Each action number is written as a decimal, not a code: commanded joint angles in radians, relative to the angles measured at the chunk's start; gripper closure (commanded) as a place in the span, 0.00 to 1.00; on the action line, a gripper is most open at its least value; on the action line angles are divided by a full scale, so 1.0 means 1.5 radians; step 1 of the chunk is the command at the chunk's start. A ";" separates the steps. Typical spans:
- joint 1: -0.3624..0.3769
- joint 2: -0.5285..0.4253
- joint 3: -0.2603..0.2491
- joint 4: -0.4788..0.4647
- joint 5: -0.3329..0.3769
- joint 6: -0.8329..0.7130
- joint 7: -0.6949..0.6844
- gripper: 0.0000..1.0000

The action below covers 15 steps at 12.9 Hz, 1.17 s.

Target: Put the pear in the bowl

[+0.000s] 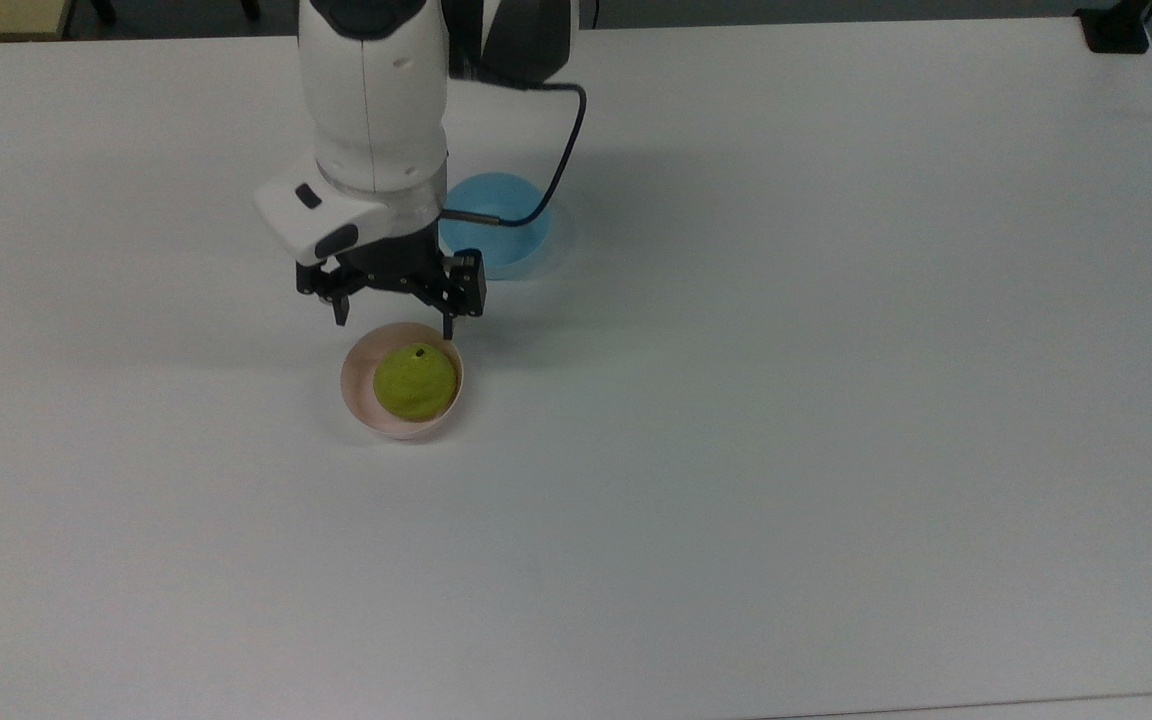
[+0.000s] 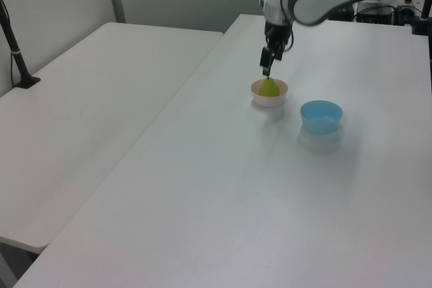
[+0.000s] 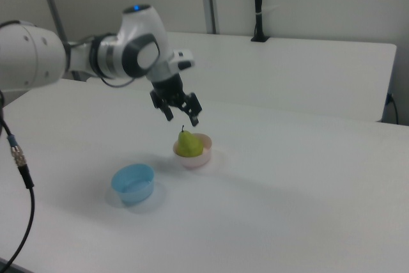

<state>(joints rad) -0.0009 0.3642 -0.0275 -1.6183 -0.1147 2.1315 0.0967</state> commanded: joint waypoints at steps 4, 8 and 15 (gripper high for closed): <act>0.056 -0.142 -0.006 -0.002 -0.002 -0.223 0.012 0.00; 0.074 -0.244 -0.006 -0.026 0.004 -0.323 0.012 0.00; 0.067 -0.272 -0.013 -0.033 0.018 -0.353 -0.038 0.00</act>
